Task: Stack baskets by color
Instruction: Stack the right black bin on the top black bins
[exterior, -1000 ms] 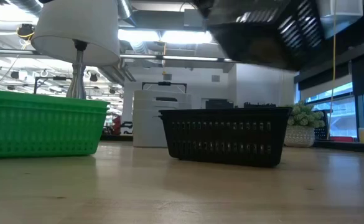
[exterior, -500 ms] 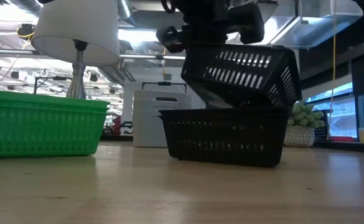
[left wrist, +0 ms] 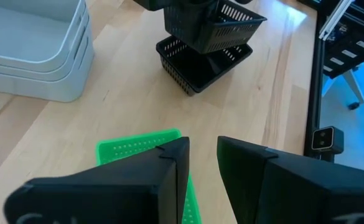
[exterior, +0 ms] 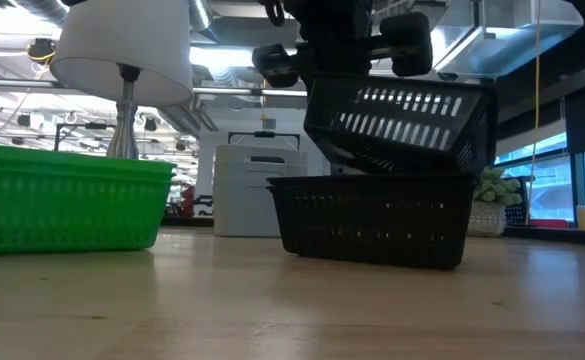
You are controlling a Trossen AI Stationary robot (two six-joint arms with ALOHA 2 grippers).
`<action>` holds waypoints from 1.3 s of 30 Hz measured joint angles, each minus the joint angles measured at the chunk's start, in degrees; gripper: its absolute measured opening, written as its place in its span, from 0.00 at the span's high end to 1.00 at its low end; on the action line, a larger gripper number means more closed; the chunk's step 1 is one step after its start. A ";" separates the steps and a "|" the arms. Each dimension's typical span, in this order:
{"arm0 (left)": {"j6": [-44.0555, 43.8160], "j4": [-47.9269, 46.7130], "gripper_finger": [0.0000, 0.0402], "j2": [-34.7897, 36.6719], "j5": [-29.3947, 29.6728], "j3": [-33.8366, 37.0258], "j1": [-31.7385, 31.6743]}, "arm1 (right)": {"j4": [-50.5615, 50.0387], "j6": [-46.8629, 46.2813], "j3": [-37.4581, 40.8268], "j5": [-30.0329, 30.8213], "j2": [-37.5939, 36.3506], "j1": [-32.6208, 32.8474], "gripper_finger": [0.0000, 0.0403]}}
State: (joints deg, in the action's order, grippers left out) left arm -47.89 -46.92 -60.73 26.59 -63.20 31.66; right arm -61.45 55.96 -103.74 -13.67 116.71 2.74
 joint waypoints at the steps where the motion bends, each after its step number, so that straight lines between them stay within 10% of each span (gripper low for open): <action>1: 0.01 -0.02 0.82 0.00 0.00 0.00 0.00 | 0.02 -0.06 0.00 0.00 0.00 -0.02 0.99; 19: 0.01 -0.04 0.82 0.00 -0.66 0.00 0.00 | 0.40 -0.37 0.04 -0.04 0.00 0.00 0.83; 39: 0.01 -0.07 0.82 0.00 -0.74 0.00 0.01 | 3.61 -10.65 1.39 -2.94 -0.09 0.20 0.87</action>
State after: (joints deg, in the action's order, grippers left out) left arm -47.88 -46.98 -60.73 25.85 -63.20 31.67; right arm -57.84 45.32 -102.35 -16.62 116.62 2.94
